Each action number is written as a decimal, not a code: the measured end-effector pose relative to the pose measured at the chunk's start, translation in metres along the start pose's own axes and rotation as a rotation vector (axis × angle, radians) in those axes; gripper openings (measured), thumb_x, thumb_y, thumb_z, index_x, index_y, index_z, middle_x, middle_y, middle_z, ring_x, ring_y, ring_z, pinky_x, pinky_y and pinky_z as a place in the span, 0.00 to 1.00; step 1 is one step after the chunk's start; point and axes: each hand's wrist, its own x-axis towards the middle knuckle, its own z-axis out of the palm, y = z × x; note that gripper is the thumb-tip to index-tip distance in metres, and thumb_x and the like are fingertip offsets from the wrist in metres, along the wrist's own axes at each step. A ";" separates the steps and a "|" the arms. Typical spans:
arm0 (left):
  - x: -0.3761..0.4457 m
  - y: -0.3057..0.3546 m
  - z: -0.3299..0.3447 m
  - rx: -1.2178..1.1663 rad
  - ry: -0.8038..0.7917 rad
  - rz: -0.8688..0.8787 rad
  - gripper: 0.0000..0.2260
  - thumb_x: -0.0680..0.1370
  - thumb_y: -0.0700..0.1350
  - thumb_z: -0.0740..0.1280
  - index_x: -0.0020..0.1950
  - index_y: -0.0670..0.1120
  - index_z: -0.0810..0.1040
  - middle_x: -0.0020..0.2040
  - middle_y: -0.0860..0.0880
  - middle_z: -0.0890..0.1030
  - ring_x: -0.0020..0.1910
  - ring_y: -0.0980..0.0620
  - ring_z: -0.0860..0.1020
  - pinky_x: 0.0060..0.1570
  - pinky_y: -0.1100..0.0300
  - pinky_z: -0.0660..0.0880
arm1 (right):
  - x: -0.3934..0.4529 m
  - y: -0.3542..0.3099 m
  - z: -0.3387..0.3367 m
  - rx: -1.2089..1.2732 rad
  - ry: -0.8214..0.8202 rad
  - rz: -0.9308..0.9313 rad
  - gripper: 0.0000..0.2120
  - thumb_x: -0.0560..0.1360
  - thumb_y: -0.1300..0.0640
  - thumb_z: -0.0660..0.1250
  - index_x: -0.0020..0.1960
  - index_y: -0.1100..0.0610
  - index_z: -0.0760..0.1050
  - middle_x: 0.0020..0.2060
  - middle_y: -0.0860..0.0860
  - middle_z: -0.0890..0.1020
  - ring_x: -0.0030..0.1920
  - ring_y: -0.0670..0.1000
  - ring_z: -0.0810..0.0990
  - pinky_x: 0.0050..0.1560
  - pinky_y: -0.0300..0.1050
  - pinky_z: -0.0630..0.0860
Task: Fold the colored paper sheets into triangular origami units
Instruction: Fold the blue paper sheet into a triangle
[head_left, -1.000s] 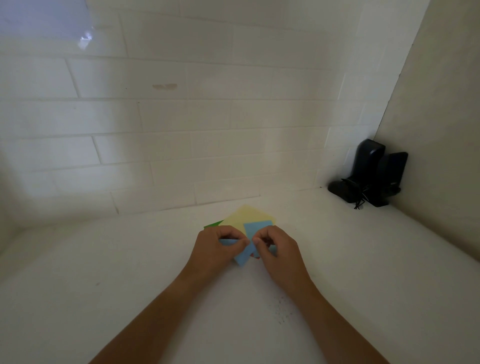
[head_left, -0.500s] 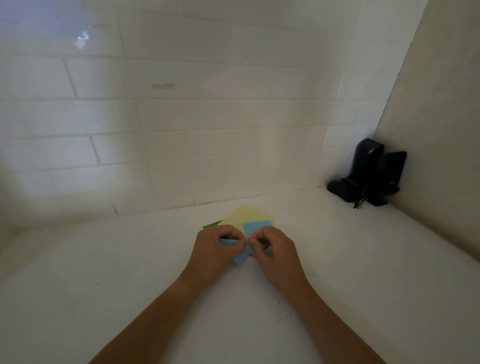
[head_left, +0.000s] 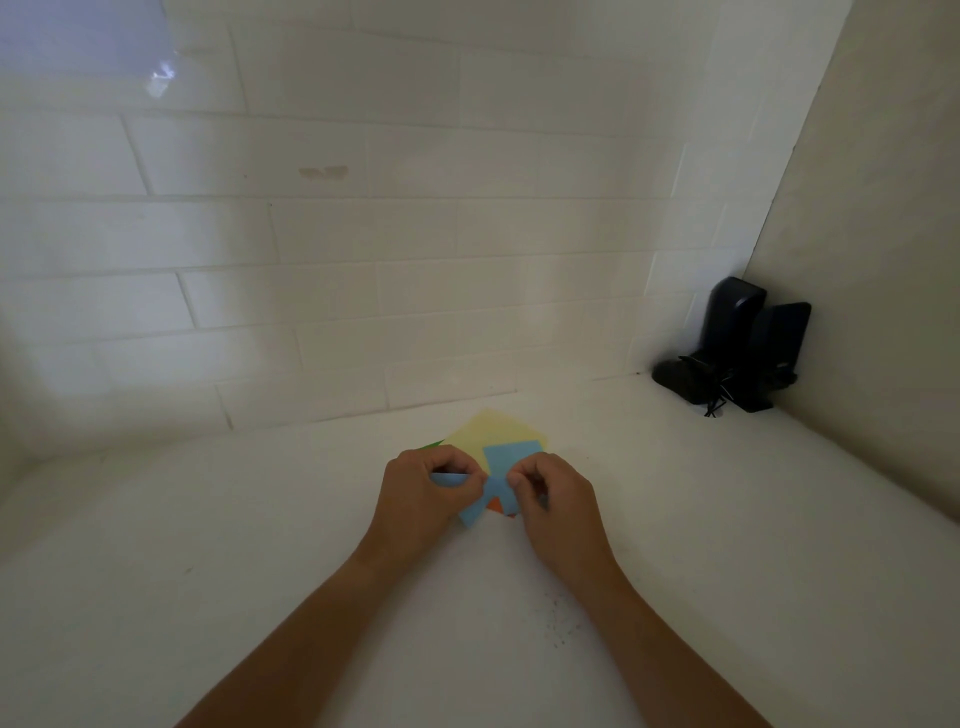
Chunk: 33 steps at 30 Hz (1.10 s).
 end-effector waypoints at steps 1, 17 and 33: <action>0.000 0.001 0.000 -0.005 -0.001 -0.002 0.08 0.74 0.39 0.77 0.37 0.49 0.85 0.37 0.52 0.85 0.36 0.59 0.79 0.38 0.64 0.76 | 0.000 0.000 0.000 0.010 0.003 0.011 0.08 0.78 0.66 0.69 0.41 0.56 0.77 0.36 0.44 0.79 0.41 0.47 0.77 0.41 0.36 0.73; -0.001 0.002 -0.002 -0.076 -0.078 -0.012 0.05 0.77 0.41 0.76 0.41 0.50 0.88 0.40 0.52 0.87 0.40 0.57 0.82 0.41 0.64 0.76 | 0.000 -0.006 -0.004 0.081 -0.066 -0.044 0.02 0.77 0.57 0.68 0.46 0.53 0.79 0.42 0.42 0.80 0.46 0.47 0.79 0.47 0.39 0.75; 0.000 0.005 -0.004 -0.137 -0.066 -0.111 0.05 0.77 0.36 0.73 0.43 0.44 0.84 0.36 0.48 0.83 0.34 0.56 0.81 0.42 0.57 0.78 | 0.001 -0.008 -0.006 0.091 -0.029 -0.023 0.06 0.77 0.60 0.71 0.43 0.52 0.78 0.41 0.43 0.80 0.45 0.48 0.78 0.44 0.38 0.74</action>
